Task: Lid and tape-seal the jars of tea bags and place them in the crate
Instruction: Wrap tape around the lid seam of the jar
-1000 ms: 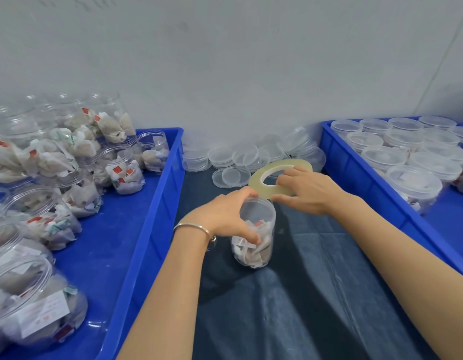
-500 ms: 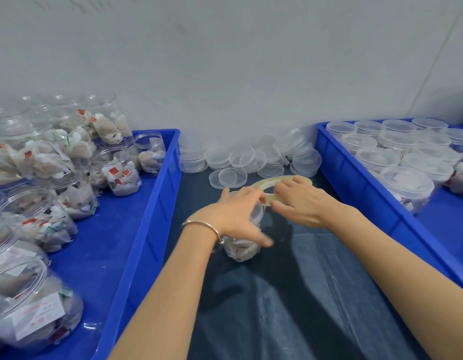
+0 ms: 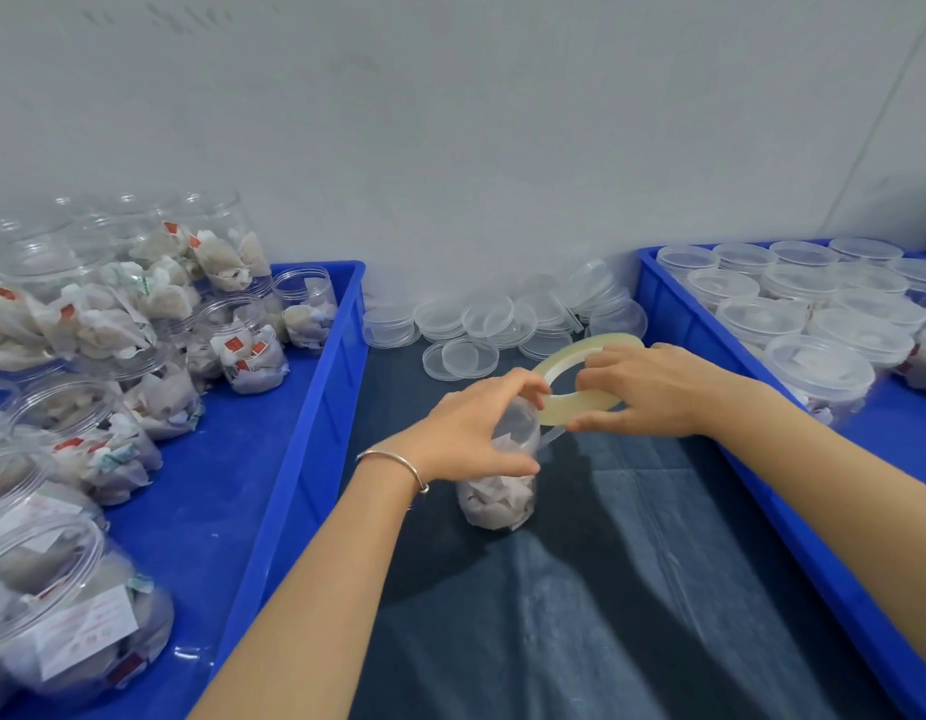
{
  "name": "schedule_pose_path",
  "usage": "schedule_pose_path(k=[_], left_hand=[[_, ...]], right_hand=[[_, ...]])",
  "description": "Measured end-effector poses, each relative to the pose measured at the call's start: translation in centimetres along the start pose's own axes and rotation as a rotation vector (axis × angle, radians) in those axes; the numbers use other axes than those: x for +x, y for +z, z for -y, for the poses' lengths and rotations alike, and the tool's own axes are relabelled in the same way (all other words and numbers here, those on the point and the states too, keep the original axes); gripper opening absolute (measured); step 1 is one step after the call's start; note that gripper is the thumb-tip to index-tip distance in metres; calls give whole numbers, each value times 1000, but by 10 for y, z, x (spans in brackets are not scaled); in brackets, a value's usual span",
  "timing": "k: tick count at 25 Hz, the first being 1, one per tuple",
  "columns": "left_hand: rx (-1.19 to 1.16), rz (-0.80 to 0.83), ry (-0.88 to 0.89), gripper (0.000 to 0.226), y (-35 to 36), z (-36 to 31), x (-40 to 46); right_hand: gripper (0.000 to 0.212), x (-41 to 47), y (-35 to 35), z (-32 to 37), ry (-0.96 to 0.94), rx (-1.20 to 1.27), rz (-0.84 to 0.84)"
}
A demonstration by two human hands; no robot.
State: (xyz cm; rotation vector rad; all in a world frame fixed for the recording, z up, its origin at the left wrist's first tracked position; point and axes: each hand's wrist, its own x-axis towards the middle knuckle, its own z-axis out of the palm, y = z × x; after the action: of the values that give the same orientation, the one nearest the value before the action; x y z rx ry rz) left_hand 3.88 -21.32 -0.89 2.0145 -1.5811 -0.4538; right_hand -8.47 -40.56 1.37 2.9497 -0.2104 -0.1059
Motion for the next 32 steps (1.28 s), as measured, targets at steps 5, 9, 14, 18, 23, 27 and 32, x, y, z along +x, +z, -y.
schedule_pose_path(k=[5,9,14,18,23,27,32], left_hand=[[76,34,-51,72,2,2,3],[45,74,-158,71,2,2,4],[17,95,-139,64,1,-5,2],[73,200,-172,59,-6,-12,6],[229,222,-264,45,3,-21,8],[169,-27,-336,34,26,-26,5],[189,-490,-302,28,52,-22,6]], right_hand=[[29,-5,14,4,49,77,20],[33,-5,21,8,132,224,99],[40,-1,28,14,125,391,89],[40,6,24,22,130,400,76],[37,6,27,30,176,399,40],[37,5,31,38,198,360,-70],[35,5,31,40,203,345,-94]])
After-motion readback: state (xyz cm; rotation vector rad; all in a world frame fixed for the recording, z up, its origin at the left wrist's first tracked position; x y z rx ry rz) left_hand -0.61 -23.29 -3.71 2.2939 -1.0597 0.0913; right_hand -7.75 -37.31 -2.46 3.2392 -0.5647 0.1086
